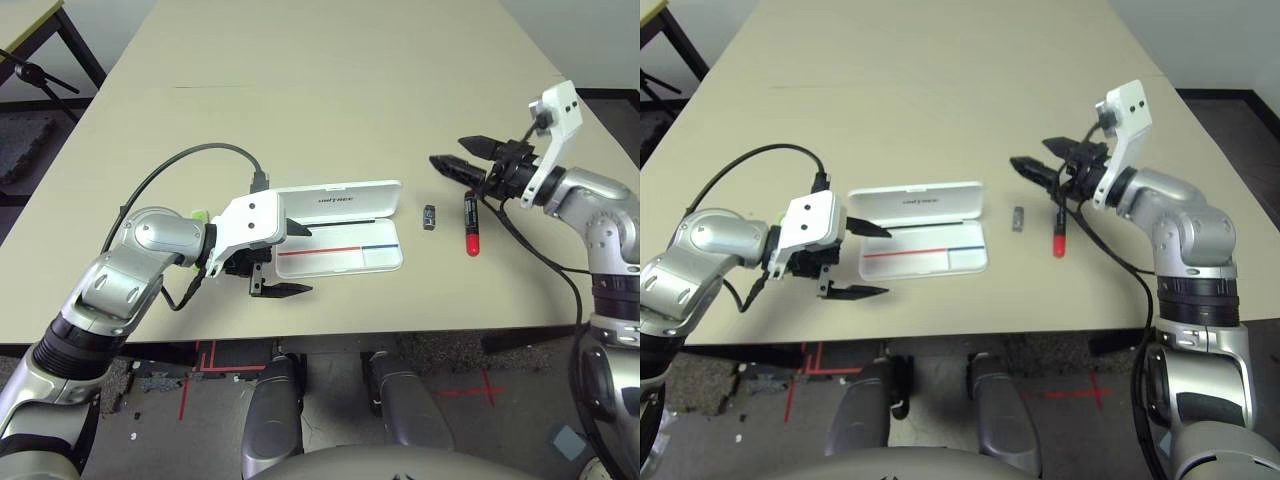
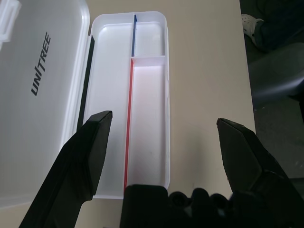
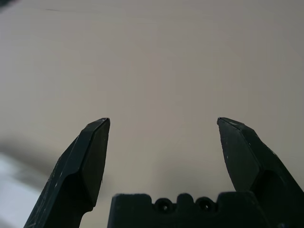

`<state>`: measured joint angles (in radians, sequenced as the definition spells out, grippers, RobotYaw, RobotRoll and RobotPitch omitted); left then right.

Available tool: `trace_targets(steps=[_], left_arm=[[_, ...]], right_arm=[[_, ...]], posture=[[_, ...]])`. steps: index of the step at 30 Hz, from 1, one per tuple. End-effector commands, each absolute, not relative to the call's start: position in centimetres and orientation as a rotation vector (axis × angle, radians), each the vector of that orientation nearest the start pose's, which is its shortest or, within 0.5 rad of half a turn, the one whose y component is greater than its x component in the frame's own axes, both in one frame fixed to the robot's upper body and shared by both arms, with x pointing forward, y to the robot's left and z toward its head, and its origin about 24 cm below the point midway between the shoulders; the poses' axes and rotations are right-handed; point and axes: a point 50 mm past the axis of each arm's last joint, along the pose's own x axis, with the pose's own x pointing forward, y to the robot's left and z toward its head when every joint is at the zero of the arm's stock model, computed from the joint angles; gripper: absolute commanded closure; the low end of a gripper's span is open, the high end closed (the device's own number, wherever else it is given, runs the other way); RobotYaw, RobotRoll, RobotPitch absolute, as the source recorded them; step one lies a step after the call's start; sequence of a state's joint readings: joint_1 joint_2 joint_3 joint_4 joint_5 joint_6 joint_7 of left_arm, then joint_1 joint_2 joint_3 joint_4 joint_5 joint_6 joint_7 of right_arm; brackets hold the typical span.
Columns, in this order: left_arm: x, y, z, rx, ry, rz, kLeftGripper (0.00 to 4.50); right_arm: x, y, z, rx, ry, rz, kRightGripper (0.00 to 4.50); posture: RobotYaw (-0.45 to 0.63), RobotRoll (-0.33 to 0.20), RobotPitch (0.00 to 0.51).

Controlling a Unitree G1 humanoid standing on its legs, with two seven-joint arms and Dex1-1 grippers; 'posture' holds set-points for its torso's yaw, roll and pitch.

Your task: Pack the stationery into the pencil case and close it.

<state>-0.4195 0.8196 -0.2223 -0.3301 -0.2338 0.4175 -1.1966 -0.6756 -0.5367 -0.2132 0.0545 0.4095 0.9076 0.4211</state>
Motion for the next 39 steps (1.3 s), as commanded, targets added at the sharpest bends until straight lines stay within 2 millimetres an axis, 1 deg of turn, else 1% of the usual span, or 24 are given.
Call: trace_targets(steps=[1, 4, 7, 11, 14, 20, 29, 32, 35, 39], left_arm=[[25.7, 15.6, 15.6, 0.711, 0.237, -1.386, 0.05], [25.8, 15.4, 15.3, 0.709, 0.237, -1.392, 0.05], [25.9, 15.3, 15.1, 0.709, 0.237, -1.395, 0.05], [26.0, 15.3, 14.8, 0.712, 0.236, -1.397, 0.05], [26.0, 15.3, 14.7, 0.715, 0.237, -1.400, 0.05], [26.0, 15.3, 14.5, 0.716, 0.239, -1.401, 0.05], [26.0, 15.1, 14.5, 0.719, 0.237, -1.397, 0.05], [26.0, 15.0, 14.6, 0.720, 0.236, -1.396, 0.00], [26.0, 15.0, 14.6, 0.721, 0.237, -1.396, 0.00], [26.1, 15.1, 14.6, 0.727, 0.239, -1.396, 0.00]], right_arm=[[33.5, -23.4, 19.1, 0.032, 0.320, 0.137, 0.00], [33.2, -23.2, 18.7, 0.049, 0.381, 0.053, 0.00], [32.7, -23.0, 18.1, 0.066, 0.447, 0.013, 0.00], [31.8, -22.6, 16.8, 0.084, 0.515, 0.005, 0.00], [31.3, -22.8, 15.5, 0.093, 0.565, -0.018, 0.00], [30.4, -23.1, 13.3, 0.092, 0.656, -0.011, 0.00], [30.3, -22.7, 11.6, 0.101, 0.698, 0.000, 0.00], [30.3, -22.8, 11.8, 0.096, 0.692, -0.006, 0.64], [30.5, -23.1, 12.3, 0.088, 0.677, -0.011, 1.73], [31.1, -23.1, 13.5, 0.075, 0.647, 0.002, 3.29]], posture=[[-0.11, 0.000, 0.164], [-0.12, 0.000, 0.165], [-0.12, 0.000, 0.167], [-0.12, 0.000, 0.170], [-0.12, 0.000, 0.173], [-0.12, 0.000, 0.175], [-0.11, 0.000, 0.175], [-0.11, 0.000, 0.176], [-0.11, 0.000, 0.176], [-0.11, 0.000, 0.176]])
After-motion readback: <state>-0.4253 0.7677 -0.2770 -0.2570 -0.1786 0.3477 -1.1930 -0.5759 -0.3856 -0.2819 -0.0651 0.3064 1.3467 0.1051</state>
